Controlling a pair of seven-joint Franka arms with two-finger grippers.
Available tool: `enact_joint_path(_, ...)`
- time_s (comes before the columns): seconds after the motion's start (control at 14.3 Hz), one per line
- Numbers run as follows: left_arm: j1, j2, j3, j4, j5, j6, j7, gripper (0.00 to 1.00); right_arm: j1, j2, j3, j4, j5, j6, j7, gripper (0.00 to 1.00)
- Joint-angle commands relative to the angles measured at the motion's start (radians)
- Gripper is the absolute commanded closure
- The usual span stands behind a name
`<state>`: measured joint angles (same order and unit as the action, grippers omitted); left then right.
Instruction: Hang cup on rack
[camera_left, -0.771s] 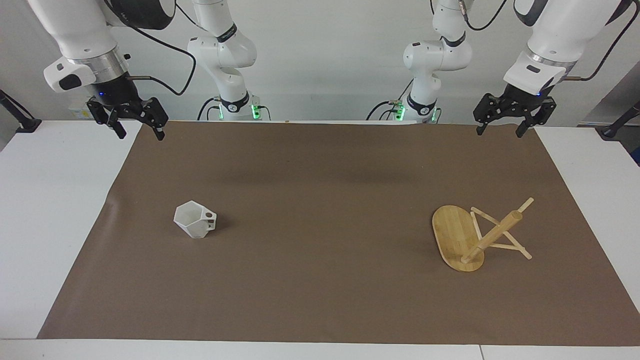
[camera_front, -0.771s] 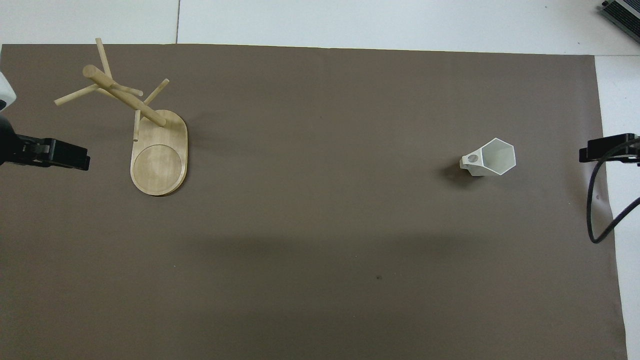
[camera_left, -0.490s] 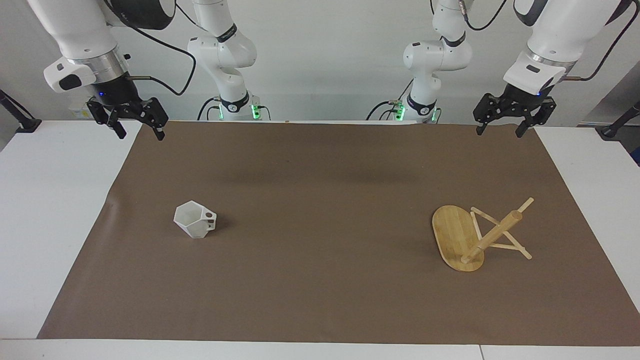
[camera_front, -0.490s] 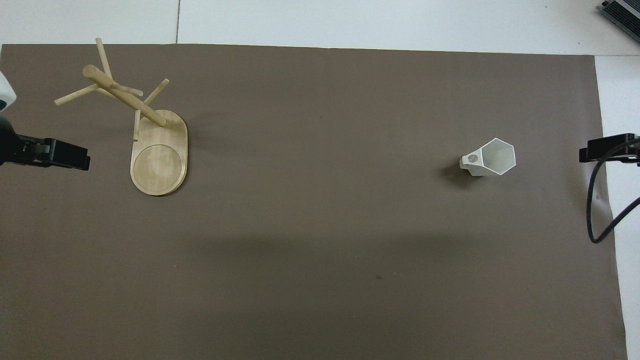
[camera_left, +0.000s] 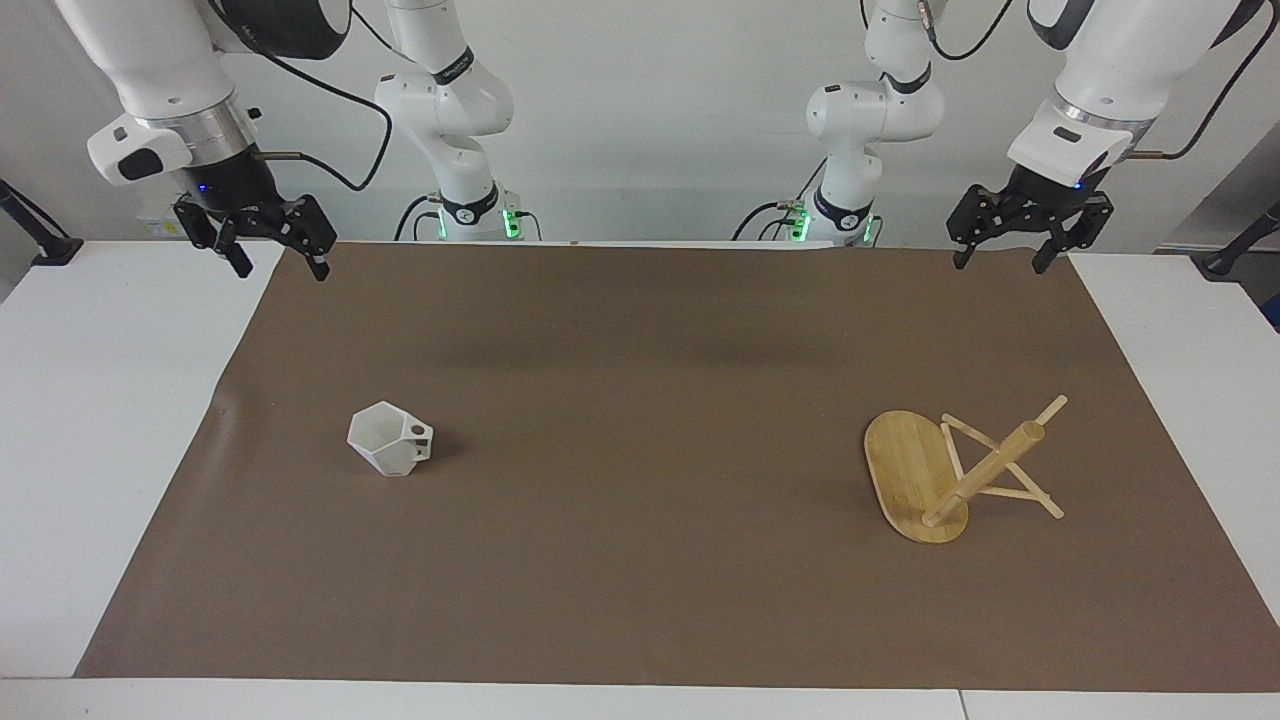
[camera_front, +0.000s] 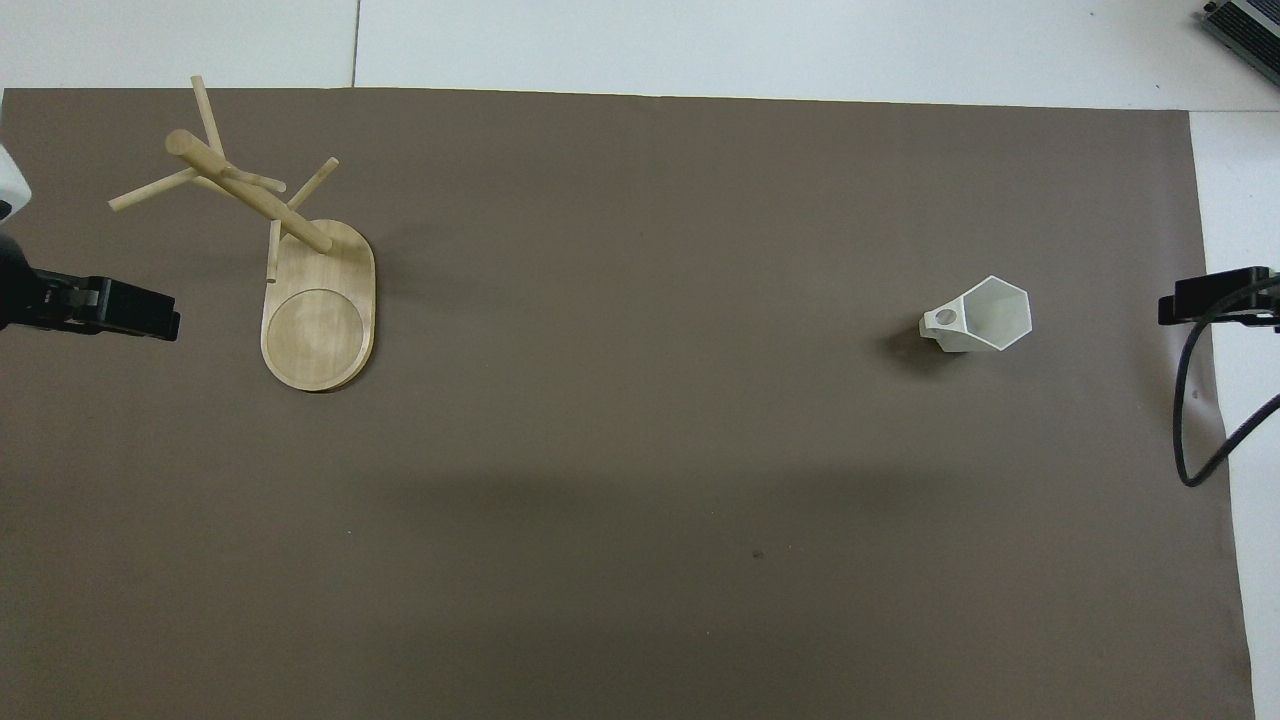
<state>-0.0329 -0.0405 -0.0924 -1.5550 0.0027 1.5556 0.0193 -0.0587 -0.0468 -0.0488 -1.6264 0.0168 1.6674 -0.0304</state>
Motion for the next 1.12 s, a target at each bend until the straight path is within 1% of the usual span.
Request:
enact_joint_path(0.0, 0.007, -0.022, 0.002, -0.028, -0.015, 0.015, 0.01, 0.0, -0.009, -0.025, 0.004, -0.032, 0.012, 0.018, -0.019, 0.0)
enact_joint_path(1.05, 0.011, -0.024, 0.007, -0.03, -0.015, 0.001, 0.01, 0.0, -0.009, -0.027, 0.004, -0.033, 0.012, 0.015, -0.026, 0.0)
